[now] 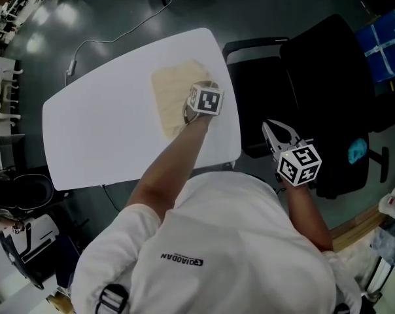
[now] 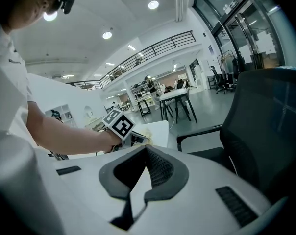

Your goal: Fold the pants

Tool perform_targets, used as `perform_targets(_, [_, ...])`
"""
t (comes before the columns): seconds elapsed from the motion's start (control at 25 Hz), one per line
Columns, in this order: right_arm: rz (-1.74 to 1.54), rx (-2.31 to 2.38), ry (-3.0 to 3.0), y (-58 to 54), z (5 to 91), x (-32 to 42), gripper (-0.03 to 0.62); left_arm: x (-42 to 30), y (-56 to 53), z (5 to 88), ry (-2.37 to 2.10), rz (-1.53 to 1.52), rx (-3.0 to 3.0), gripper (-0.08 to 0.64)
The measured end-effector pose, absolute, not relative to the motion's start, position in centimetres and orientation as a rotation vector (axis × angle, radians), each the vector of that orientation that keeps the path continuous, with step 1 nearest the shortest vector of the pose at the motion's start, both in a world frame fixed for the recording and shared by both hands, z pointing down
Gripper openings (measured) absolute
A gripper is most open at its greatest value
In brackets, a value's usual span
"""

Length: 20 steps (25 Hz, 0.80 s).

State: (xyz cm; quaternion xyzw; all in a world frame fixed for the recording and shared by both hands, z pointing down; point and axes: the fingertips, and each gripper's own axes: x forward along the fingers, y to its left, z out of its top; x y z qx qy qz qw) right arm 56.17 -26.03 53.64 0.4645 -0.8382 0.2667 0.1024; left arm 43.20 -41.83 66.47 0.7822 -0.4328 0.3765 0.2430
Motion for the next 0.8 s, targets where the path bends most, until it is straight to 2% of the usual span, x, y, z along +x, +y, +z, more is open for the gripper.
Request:
perform_targets(0.44, [0.824,1.378,-2.432,-25.7,55.1,58.0,0.018,44.3,-42.3,68.5,-1.143,1.056,2.142,0.134])
perform_targets(0.6, [0.8,1.341,-2.474,-26.3,54.4,57.1,0.018,44.6,-41.3,66.3,-1.098,1.02,2.189,0.192])
perform_targets(0.8, [0.754,1.259,-2.556,-27.3,53.2,54.5,0.018,43.6,-40.4,60.0,-1.148,0.869,2.293,0.192])
